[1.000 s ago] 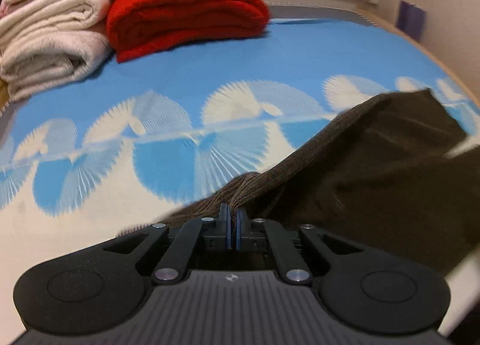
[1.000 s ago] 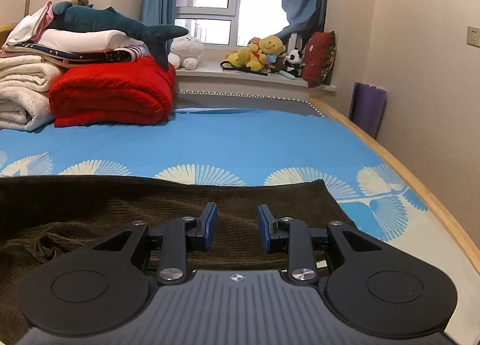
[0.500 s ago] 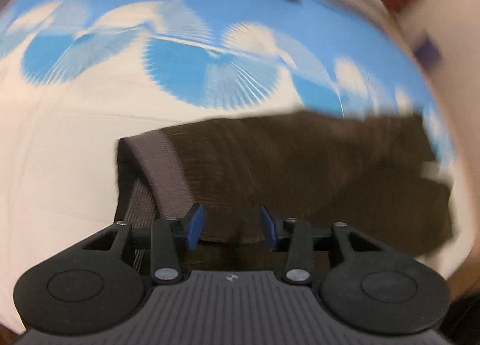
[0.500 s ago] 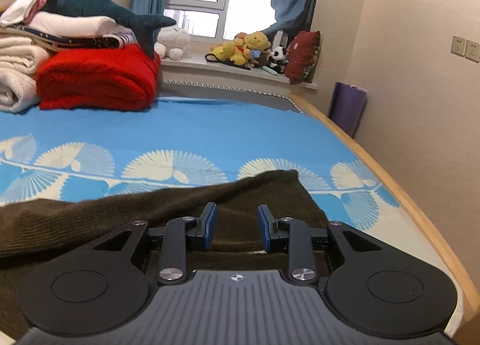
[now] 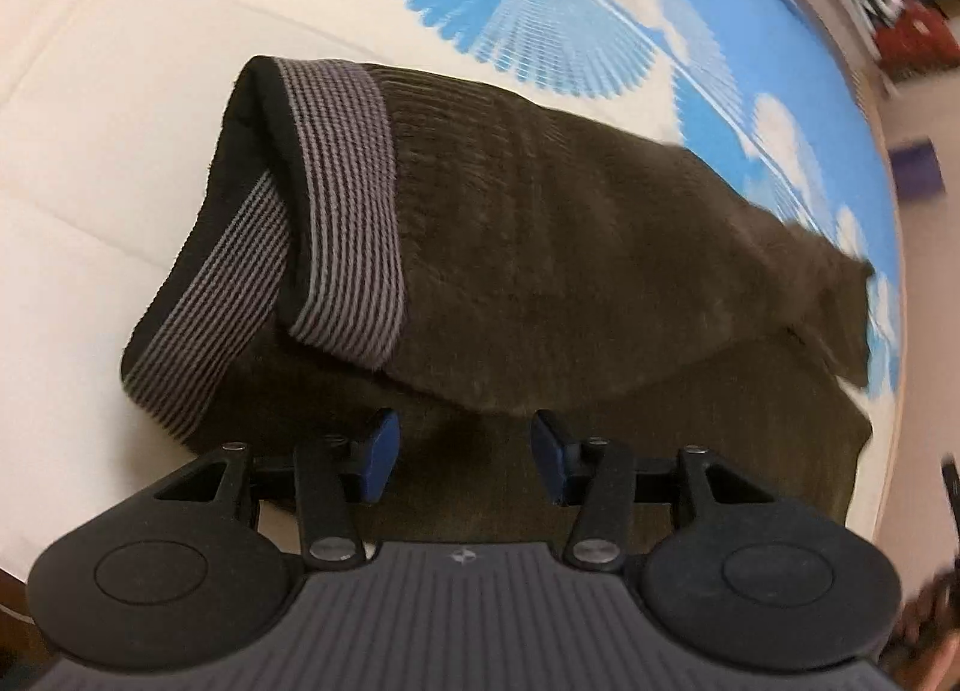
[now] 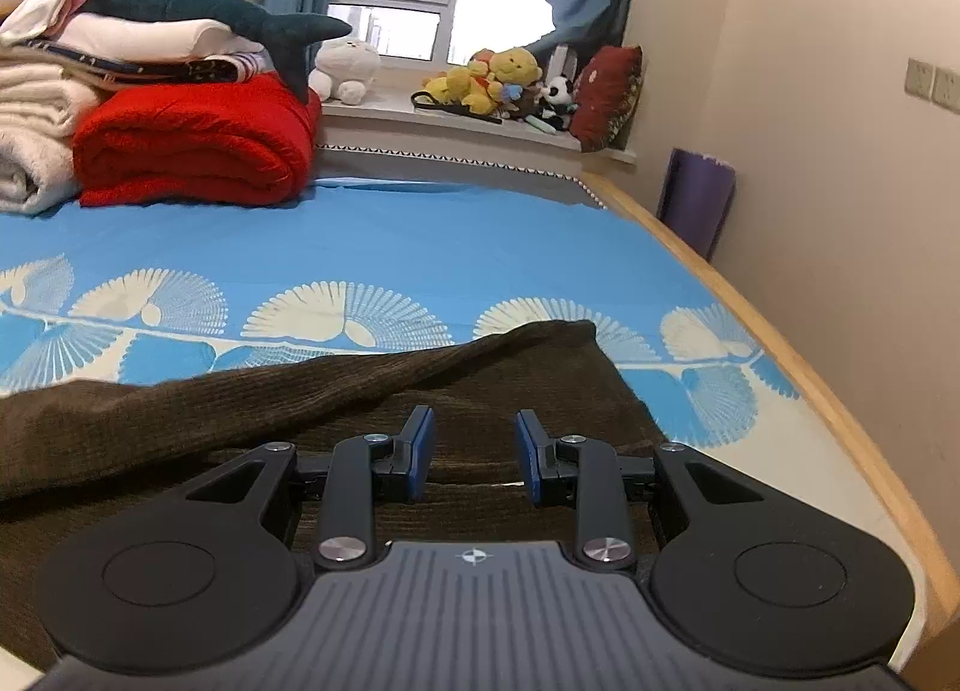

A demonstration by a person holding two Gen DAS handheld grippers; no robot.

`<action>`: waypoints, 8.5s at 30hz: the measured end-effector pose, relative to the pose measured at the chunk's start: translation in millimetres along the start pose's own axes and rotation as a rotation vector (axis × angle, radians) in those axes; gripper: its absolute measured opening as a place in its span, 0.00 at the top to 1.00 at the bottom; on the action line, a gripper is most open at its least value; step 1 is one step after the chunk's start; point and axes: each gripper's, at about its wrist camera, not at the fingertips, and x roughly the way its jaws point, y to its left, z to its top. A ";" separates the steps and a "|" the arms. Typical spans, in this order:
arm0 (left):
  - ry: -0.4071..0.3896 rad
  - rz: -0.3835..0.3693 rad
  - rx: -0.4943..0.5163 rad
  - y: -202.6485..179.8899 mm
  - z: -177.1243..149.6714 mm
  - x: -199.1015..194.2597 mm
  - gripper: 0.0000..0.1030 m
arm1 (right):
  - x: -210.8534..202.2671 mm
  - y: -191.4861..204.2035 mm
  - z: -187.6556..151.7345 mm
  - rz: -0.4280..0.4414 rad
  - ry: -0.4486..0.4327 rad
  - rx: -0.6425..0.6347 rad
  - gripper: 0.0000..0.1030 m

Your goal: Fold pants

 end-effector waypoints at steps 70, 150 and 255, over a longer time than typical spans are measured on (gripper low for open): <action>-0.190 0.230 -0.074 57.6 -2.9 -74.4 0.47 | 50.1 -178.1 -87.8 -0.070 0.366 0.799 0.70; -0.147 0.261 -0.037 49.0 14.9 -50.3 0.66 | 183.1 -100.3 -55.5 0.150 0.333 0.593 0.63; -0.279 0.421 0.396 -18.7 29.0 -26.3 0.55 | 138.2 136.6 -15.3 0.478 0.352 -0.377 0.68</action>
